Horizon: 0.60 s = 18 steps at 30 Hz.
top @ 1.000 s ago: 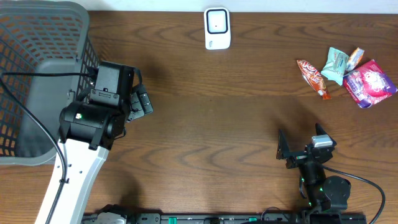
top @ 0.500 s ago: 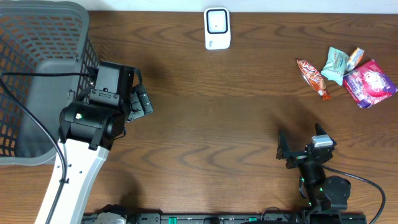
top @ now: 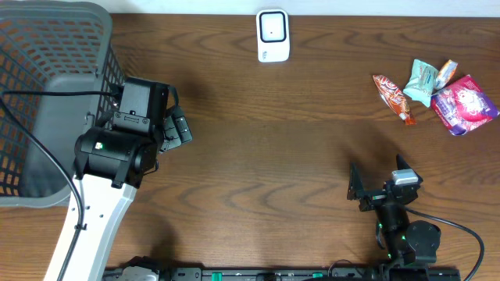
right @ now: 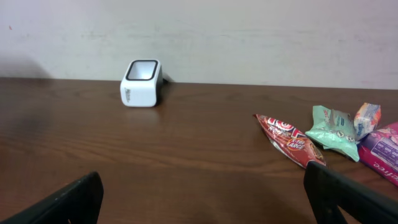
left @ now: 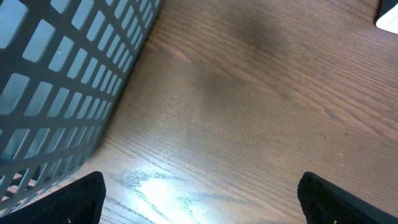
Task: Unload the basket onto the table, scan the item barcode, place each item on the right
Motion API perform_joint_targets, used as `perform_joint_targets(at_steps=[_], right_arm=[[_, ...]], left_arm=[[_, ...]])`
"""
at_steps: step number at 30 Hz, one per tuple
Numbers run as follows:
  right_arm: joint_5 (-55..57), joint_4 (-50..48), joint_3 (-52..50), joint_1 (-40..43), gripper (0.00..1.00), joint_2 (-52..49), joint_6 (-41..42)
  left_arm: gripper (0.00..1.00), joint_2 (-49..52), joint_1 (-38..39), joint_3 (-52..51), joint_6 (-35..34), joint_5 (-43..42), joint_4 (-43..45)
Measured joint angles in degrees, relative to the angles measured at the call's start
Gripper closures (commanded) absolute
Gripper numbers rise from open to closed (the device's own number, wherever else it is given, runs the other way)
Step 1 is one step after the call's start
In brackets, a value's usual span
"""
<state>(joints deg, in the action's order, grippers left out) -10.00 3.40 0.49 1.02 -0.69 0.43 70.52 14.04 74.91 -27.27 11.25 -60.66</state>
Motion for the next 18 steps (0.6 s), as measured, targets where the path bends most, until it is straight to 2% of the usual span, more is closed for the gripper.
perform_joint_targets(at_steps=[7, 14, 18], right_arm=[[0.0, 0.0, 0.0, 0.0, 0.01, 0.0, 0.0], [0.0, 0.0, 0.0, 0.0, 0.01, 0.0, 0.0], [0.0, 0.0, 0.0, 0.0, 0.01, 0.0, 0.0]], left_arm=[[0.02, 0.0, 0.0, 0.0, 0.0, 0.0, -0.3], [0.02, -0.5, 0.0, 0.0, 0.0, -0.4, -7.2], [0.02, -2.9, 0.0, -1.7, 0.0, -0.6, -7.5]])
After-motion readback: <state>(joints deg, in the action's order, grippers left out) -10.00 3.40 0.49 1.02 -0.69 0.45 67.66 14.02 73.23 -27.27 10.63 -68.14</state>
